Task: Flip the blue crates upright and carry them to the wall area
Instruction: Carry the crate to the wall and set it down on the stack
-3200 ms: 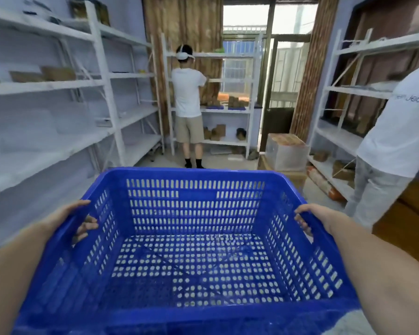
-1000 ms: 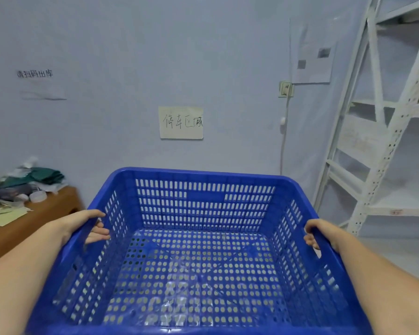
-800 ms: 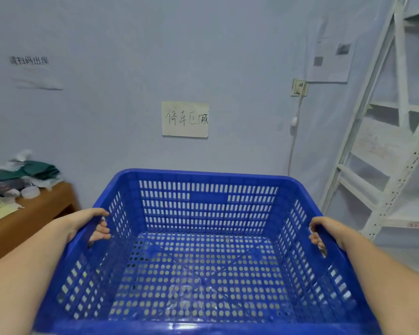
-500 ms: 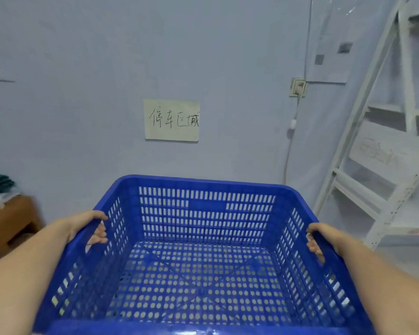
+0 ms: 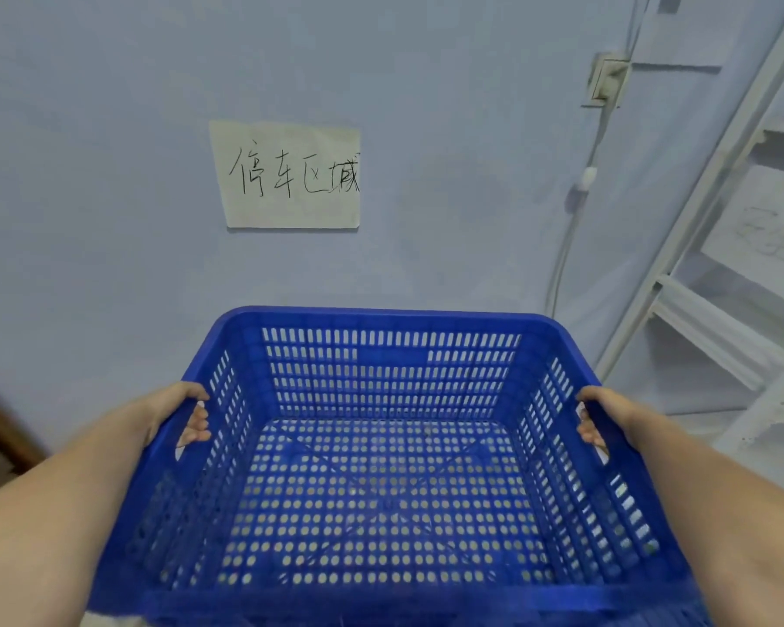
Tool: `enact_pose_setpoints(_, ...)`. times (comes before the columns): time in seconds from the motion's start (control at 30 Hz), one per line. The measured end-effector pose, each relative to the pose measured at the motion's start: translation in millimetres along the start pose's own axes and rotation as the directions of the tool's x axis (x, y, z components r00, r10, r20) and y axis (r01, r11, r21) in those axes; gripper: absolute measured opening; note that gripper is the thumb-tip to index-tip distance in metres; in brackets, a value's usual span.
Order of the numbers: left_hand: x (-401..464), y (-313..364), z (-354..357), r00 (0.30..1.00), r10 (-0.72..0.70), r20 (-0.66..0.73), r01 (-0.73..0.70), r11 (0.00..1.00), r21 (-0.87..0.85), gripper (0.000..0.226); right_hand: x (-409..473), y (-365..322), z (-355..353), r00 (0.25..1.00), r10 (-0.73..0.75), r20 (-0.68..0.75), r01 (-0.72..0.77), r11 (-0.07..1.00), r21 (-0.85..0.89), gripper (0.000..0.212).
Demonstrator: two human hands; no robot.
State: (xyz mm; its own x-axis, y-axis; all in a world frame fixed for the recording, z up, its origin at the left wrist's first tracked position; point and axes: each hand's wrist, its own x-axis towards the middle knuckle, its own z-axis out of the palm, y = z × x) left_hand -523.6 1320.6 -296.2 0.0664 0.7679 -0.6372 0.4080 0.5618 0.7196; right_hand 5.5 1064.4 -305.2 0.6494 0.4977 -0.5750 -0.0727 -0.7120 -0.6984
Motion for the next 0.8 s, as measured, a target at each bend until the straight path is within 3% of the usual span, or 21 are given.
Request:
enact_pose_setpoints(0.37,113.6,7.3,55.0,0.970,-0.213,-0.121,0.215,0.976,0.010,0.031,171.9,-37.0,50.6,0.989,0.121,0.080,-0.117,0.992,-0.049,0.043)
enact_pose_setpoints(0.8,286.5,-99.0,135.0,0.884,-0.428,-0.186,0.429,0.902,-0.037,0.030,315.4,56.5,140.0,0.939,0.345,-0.003,-0.345,0.939,-0.008,0.026)
